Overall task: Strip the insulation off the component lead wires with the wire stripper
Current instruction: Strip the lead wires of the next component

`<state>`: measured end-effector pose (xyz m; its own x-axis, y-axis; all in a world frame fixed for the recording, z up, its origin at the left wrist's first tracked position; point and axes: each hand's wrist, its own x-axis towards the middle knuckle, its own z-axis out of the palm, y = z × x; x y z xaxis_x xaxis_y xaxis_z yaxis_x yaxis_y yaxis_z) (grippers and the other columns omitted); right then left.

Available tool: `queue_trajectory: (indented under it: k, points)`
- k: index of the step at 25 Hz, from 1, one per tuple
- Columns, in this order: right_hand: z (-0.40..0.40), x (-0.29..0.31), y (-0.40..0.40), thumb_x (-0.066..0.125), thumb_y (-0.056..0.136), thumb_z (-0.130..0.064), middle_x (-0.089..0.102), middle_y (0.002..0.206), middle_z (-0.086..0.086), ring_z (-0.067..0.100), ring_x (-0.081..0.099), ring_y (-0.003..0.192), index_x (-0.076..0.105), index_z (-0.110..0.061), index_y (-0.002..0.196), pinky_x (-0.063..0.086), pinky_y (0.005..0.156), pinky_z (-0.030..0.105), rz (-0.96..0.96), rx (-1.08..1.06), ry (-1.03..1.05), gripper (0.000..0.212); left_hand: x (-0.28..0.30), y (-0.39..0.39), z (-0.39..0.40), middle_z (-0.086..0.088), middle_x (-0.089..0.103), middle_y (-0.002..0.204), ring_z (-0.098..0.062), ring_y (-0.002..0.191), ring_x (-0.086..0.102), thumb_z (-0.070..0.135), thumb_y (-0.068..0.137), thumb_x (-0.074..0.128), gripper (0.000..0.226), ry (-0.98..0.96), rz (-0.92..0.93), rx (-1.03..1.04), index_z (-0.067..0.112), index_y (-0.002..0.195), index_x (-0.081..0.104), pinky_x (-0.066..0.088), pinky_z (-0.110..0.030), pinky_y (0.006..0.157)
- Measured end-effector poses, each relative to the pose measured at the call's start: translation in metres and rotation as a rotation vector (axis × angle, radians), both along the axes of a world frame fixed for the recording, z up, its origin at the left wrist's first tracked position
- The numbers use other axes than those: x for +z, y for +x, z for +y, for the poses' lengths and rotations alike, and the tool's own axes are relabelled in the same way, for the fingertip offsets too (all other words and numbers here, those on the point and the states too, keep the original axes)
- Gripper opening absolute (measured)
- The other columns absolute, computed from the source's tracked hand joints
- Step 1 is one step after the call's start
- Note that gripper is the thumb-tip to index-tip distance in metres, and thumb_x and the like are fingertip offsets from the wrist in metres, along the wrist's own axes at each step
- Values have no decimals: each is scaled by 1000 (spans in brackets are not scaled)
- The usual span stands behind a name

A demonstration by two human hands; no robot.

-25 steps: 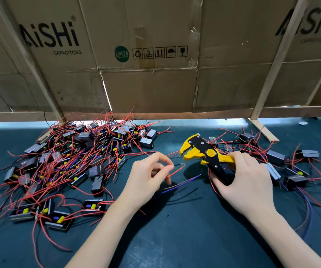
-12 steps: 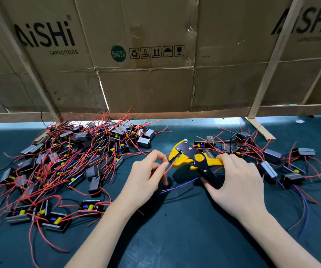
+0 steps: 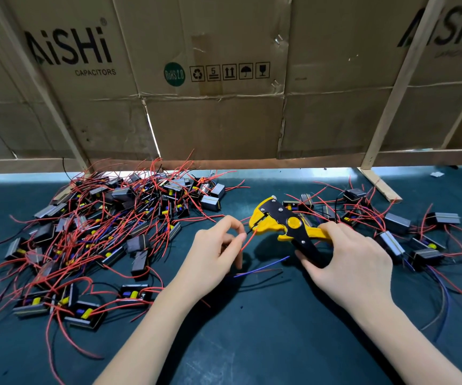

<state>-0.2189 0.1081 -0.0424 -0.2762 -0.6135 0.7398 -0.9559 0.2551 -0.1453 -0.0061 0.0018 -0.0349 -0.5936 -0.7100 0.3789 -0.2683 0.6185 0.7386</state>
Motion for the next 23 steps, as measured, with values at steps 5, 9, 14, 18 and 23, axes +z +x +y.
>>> queue_trajectory:
  k: [5, 9, 14, 18, 23]
  points:
    - [0, -1, -2, 94, 50, -37, 62, 58, 1, 32, 62, 52, 65, -16, 69, 39, 48, 27, -64, -36, 55, 41, 3, 1, 3, 8, 64, 71, -3, 50, 47, 12, 97, 55, 14, -16, 4, -16, 25, 96, 50, 32, -11, 55]
    - [-2, -2, -3, 88, 57, -43, 63, 74, 3, 33, 64, 71, 67, -14, 88, 42, 60, 36, -25, -44, 56, 47, 7, 4, -1, 11, 60, 75, -4, 62, 48, 27, 95, 55, 13, -5, -13, -57, 25, 83, 62, 36, -17, 61]
    - [-3, -4, -15, 79, 67, -50, 61, 84, 5, 34, 59, 82, 64, -11, 100, 37, 74, 41, -49, -102, 19, 53, 5, 7, -5, 8, 61, 76, -14, 70, 53, 21, 95, 62, 19, 10, 27, 8, 23, 76, 65, 40, -28, 68]
    - [-2, -6, -12, 78, 66, -50, 61, 84, 3, 32, 60, 83, 64, -12, 98, 38, 73, 41, -40, -66, 46, 52, 3, 6, -6, 5, 62, 78, -22, 73, 55, 21, 96, 61, 21, 24, 20, 50, 24, 76, 64, 42, -37, 71]
    - [-3, -4, -4, 84, 61, -48, 63, 86, 0, 30, 61, 84, 65, -13, 98, 38, 71, 39, -38, 15, 50, 54, 4, 5, -5, 0, 58, 63, -6, 56, 41, 23, 99, 57, 22, 40, -16, 60, 20, 77, 62, 32, -22, 57]
